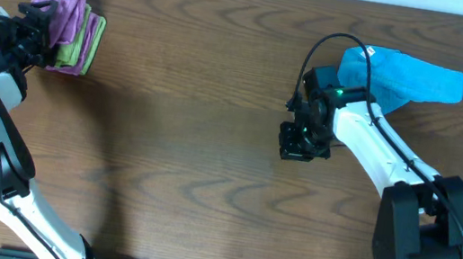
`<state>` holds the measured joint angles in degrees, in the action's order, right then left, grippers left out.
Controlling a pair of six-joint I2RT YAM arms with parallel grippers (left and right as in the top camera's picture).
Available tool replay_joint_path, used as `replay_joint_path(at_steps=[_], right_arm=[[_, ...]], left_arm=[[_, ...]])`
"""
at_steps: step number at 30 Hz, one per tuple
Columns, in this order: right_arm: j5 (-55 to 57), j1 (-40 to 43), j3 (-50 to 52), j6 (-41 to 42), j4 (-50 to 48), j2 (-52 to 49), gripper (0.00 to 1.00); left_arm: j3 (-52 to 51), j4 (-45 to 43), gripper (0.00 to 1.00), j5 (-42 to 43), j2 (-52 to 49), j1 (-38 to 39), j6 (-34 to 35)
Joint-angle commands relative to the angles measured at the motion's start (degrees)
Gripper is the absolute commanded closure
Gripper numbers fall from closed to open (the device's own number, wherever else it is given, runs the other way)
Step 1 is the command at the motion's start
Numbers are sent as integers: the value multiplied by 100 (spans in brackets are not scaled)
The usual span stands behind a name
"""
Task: Fold the cloth
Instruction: 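Place the pink bundle on top of the green cloth stack, release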
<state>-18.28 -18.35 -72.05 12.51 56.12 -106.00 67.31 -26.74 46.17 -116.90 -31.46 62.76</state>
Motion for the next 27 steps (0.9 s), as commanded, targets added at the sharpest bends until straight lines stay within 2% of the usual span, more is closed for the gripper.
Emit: replay_joint_path(at_steps=[1,9,13,19,27], right_arm=[[-42,-50,-81,-35,15,116,99],[-42,-122,-81,-35,26,116,98],[-42,-234,-81,-33,15,116,98],[-44,-372,-81,31,24,116,99],[-44,-461,-81,31,120,116,98]], left_arm=[[68,39,5,236,-11,-17,-85],[68,188,4,946,7,-212,-107],[68,535,4,1189,114,-304,-284],[68,1674,4,1145,494,-389,-1040],[68,3456,4,551,1574,-503,-2304]])
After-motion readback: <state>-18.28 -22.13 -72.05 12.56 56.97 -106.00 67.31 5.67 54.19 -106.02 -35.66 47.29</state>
